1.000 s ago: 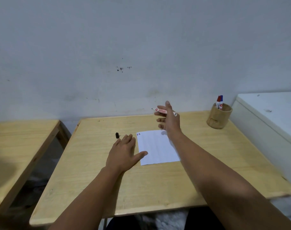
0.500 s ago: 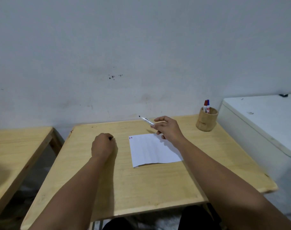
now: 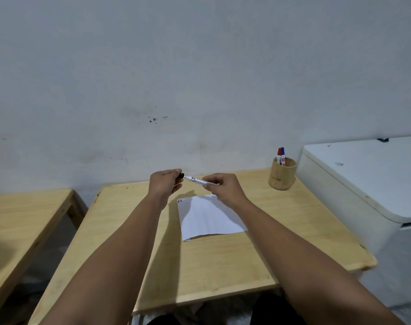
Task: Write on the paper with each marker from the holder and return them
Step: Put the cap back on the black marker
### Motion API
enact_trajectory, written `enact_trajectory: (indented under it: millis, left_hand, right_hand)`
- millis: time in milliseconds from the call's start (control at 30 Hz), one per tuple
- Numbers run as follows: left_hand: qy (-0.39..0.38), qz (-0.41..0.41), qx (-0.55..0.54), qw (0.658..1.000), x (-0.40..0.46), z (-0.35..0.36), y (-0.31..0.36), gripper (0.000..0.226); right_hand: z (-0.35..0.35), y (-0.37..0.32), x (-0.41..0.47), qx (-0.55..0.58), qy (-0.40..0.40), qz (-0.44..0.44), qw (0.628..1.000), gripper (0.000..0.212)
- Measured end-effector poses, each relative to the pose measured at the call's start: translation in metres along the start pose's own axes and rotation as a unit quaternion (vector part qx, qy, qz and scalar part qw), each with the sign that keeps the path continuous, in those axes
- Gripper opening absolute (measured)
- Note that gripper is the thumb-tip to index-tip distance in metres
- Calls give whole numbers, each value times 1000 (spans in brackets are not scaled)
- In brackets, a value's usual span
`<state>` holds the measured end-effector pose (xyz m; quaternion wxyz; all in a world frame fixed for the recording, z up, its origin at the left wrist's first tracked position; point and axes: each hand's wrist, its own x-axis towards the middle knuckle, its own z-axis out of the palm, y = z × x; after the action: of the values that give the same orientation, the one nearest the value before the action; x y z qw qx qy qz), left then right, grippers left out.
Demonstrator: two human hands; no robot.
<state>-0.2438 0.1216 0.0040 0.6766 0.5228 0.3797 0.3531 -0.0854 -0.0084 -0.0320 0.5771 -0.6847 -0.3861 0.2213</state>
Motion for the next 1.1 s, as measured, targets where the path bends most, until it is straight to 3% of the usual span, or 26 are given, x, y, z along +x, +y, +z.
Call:
enact_trajectory:
  millis: [833, 967, 1100]
  left_hand:
    - [17, 12, 20, 1000, -1, 50, 17, 17]
    - [-12, 15, 71, 997, 2, 61, 22, 18]
    - [-76, 91, 108, 987, -7, 95, 32, 22]
  right_hand:
    - [-14, -35, -9, -54, 53, -37, 996, 12]
    - [-25, -39, -5, -101, 49, -27, 993, 12]
    - [-53, -47, 6, -274, -4, -29, 961, 24]
